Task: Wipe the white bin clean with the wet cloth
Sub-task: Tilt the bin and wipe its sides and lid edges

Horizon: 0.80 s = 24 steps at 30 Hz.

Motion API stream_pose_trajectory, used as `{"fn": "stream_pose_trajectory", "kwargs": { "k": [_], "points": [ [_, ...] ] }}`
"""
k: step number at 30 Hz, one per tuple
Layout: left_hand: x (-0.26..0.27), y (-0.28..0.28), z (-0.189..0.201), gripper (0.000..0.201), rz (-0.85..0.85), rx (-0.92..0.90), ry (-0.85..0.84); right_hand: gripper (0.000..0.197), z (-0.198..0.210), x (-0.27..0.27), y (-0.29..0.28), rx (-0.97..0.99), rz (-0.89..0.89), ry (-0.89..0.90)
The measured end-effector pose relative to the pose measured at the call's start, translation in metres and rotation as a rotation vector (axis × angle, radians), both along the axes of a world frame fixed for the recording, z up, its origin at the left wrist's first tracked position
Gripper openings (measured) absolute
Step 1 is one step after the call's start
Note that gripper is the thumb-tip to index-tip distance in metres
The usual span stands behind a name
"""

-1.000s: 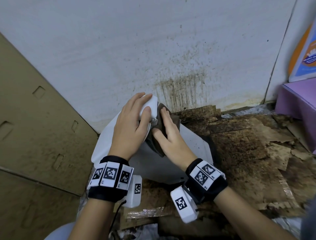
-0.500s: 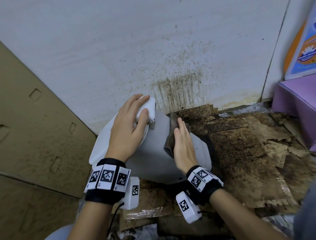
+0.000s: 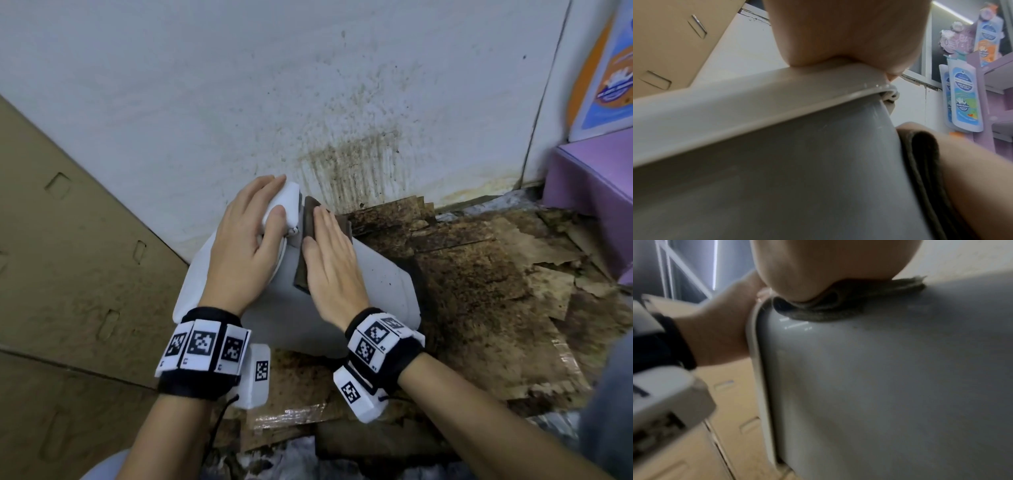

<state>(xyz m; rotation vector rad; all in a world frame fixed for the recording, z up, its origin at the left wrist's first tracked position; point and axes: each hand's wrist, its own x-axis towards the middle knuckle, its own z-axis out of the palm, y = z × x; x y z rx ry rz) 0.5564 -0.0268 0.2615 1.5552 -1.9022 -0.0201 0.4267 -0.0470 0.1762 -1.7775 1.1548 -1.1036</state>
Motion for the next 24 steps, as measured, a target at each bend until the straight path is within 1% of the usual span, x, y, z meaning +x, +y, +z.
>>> {"fn": "stream_pose_trajectory", "kwargs": {
  "k": [3, 5, 8, 10, 16, 20, 24],
  "points": [
    [-0.001, 0.0, -0.001, 0.048, 0.001, -0.015, 0.002, 0.062, -0.013, -0.008, 0.002, -0.095, -0.039, -0.002],
    [-0.001, 0.0, 0.0, 0.047, 0.003, -0.016, 0.005, 0.061, -0.024, -0.013, 0.0, -0.111, -0.062, 0.005],
    [-0.002, 0.001, 0.0, 0.046, 0.017, -0.007, 0.015, 0.06, -0.045, -0.025, -0.001, -0.082, -0.1, 0.021],
    [-0.002, 0.0, 0.0, 0.046, 0.017, 0.0, 0.015, 0.063, -0.061, -0.035, -0.001, -0.058, -0.132, 0.029],
    [-0.001, 0.0, 0.0, 0.046, 0.014, 0.012, 0.031, 0.072, -0.101, -0.062, 0.0, 0.112, -0.206, 0.049],
    [-0.002, -0.001, -0.002, 0.047, 0.011, -0.013, 0.018, 0.067, -0.104, -0.064, 0.001, 0.201, -0.253, 0.059],
    [-0.001, 0.0, -0.002, 0.049, 0.017, -0.012, 0.009, 0.067, -0.083, -0.049, 0.004, 0.227, -0.235, 0.046]
  ]
}}
